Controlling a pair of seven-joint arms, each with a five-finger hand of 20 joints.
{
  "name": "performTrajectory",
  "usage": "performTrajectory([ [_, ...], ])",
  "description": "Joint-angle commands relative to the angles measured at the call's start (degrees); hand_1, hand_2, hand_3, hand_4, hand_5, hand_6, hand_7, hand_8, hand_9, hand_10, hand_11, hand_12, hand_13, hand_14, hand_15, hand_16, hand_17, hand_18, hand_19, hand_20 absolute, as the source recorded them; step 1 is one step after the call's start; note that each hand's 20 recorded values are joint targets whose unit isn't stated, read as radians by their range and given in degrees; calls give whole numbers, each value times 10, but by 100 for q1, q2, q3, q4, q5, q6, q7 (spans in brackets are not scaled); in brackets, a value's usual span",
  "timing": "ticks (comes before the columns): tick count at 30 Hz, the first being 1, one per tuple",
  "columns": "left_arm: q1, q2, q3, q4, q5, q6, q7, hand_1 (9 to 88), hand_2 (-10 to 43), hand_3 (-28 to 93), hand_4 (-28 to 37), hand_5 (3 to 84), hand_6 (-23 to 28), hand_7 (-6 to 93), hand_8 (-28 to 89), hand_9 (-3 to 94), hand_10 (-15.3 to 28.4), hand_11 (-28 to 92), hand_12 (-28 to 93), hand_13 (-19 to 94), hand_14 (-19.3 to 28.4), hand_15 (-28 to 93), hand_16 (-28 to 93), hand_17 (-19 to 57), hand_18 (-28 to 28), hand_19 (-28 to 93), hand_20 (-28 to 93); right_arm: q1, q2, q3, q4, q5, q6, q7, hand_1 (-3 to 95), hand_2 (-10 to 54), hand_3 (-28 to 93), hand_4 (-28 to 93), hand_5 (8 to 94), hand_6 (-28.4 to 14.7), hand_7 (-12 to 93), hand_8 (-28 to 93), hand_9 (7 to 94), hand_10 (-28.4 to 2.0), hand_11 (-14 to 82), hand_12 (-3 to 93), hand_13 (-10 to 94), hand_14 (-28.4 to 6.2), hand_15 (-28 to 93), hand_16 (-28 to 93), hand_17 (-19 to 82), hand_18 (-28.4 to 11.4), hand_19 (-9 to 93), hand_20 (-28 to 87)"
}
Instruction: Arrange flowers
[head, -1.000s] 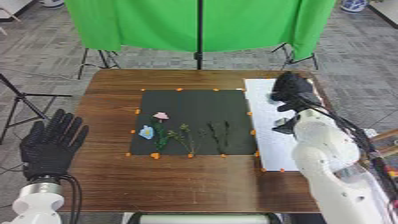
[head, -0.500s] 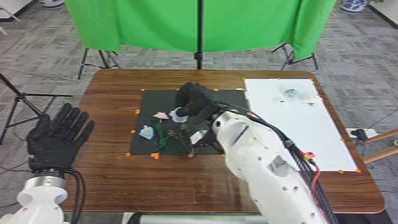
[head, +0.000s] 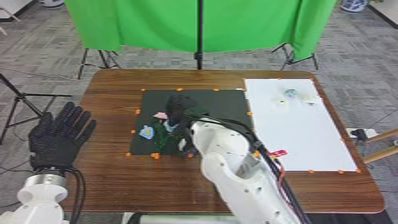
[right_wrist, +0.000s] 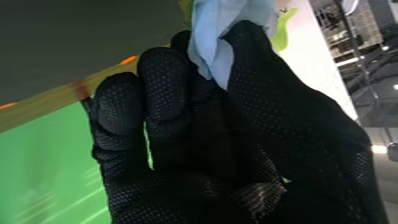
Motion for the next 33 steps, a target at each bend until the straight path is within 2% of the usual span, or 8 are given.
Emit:
performTrajectory([
  [1, 22, -10, -77, -39, -480, 152, -109, 283, 155, 728, -260, 469, 91, 127, -80, 418, 150, 228, 143, 325, 155, 420, -31, -39, 149, 330, 198, -5, -226, -90, 295, -540, 201, -61, 628, -95, 701, -283, 656, -18, 445, 72, 720, -128, 209, 495, 587, -101, 577, 441, 333, -210, 826, 390],
  [5, 40, -20, -82, -64, -427, 63, -181, 284, 156, 727, -262, 471, 92, 128, -80, 419, 150, 231, 143, 325, 157, 424, -32, -41, 150, 334, 198, -11, -179, -168, 429, -875, 377, 81, 625, -95, 699, -283, 656, -22, 438, 73, 721, -129, 204, 490, 585, -103, 577, 436, 333, -212, 828, 385],
  [7, -113, -13, -35, 55, -408, 100, -183, 285, 157, 727, -263, 471, 92, 129, -80, 419, 151, 231, 143, 325, 157, 424, -33, -41, 150, 336, 198, 69, -290, -90, 583, -759, 344, 264, 625, -95, 697, -283, 656, -22, 437, 75, 721, -130, 205, 490, 585, -104, 579, 433, 332, -215, 832, 385],
  [13, 72, -39, -111, -53, -573, 164, -58, 285, 157, 728, -264, 472, 91, 131, -80, 419, 151, 231, 142, 325, 155, 424, -35, -42, 150, 339, 197, 17, -251, -153, 459, -843, 379, 281, 620, -95, 696, -283, 667, -32, 416, 80, 721, -138, 198, 479, 583, -116, 590, 424, 330, -226, 860, 402],
  [19, -142, -24, -29, 85, -664, 164, -34, 284, 155, 734, -262, 460, 91, 130, -82, 420, 150, 233, 143, 325, 155, 425, -36, -41, 150, 340, 195, 71, -329, -94, 514, -795, 324, 194, 617, -95, 694, -283, 648, -48, 320, 32, 718, -142, 138, 417, 569, -118, 591, 415, 324, -230, 858, 403],
  [26, -44, -40, -64, 41, -669, 141, -46, 284, 152, 737, -261, 447, 92, 130, -81, 418, 149, 235, 142, 325, 153, 424, -36, -40, 150, 341, 194, -5, -252, -124, 363, -787, 154, 251, 616, -95, 692, -283, 637, -54, 233, 5, 683, -157, 160, 328, 567, -111, 564, 402, 324, -232, 856, 389],
  [29, -148, -35, -35, 106, -699, 176, -76, 285, 150, 737, -261, 447, 92, 129, -81, 418, 149, 236, 142, 326, 152, 425, -35, -40, 150, 340, 193, 1, -300, -55, 413, -777, -2, 266, 611, -95, 694, -283, 631, -53, 218, -17, 667, -163, 178, 295, 565, -112, 559, 398, 320, -233, 852, 385],
  [33, 10, -82, -89, -6, -676, 126, -81, 285, 147, 739, -261, 427, 93, 124, -81, 417, 148, 237, 142, 326, 152, 424, -36, -40, 150, 341, 193, -88, -232, 20, 133, -549, -27, 504, 583, -95, 708, -282, 601, -58, 196, -121, 622, -181, 217, 197, 557, -126, 555, 365, 314, -237, 846, 373],
])
